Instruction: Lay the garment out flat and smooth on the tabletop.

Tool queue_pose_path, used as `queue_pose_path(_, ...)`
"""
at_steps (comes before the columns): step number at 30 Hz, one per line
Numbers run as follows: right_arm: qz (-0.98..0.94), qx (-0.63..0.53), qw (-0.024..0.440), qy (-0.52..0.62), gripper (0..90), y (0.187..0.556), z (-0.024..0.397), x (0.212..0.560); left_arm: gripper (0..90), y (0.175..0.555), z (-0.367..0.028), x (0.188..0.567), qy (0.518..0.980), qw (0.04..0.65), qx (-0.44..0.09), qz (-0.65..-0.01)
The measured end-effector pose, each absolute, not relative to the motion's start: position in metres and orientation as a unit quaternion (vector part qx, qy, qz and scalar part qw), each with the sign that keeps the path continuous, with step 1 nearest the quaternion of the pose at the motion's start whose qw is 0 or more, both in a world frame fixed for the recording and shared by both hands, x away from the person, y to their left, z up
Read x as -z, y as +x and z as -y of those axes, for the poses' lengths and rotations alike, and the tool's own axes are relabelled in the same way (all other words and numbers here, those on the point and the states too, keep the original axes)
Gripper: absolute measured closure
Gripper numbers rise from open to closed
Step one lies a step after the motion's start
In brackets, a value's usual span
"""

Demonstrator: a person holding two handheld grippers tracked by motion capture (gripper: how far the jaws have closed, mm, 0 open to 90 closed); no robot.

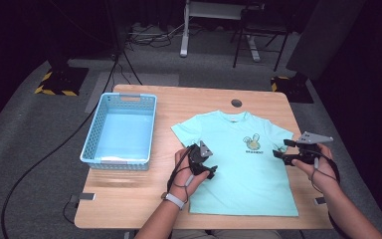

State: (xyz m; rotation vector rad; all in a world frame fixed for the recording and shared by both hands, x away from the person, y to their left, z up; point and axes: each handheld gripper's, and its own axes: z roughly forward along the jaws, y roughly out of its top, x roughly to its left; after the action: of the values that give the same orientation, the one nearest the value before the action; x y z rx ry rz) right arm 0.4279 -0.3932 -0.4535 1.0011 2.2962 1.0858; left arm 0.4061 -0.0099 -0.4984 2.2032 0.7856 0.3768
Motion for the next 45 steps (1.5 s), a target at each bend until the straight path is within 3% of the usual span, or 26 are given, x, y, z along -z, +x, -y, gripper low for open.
queue_pose_path(8,-0.843,-0.374,0.164,0.350,24.0,0.413,0.379,0.483,16.4,0.409,0.018,0.508,0.867,0.365,-0.137,-0.310)
queue_pose_path(16,-0.851,-0.356,0.152,0.354,20.6,0.416,0.374,0.502,13.7,0.415,0.018,0.508,0.867,0.363,-0.127,-0.315)
queue_pose_path(19,-0.844,-0.366,0.159,0.358,15.1,0.418,0.374,0.508,13.5,0.418,0.018,0.508,0.867,0.363,-0.126,-0.316)
queue_pose_path(45,-0.841,-0.364,0.160,0.366,13.4,0.477,0.371,0.507,13.5,0.476,0.015,0.507,0.866,0.362,-0.128,-0.321)
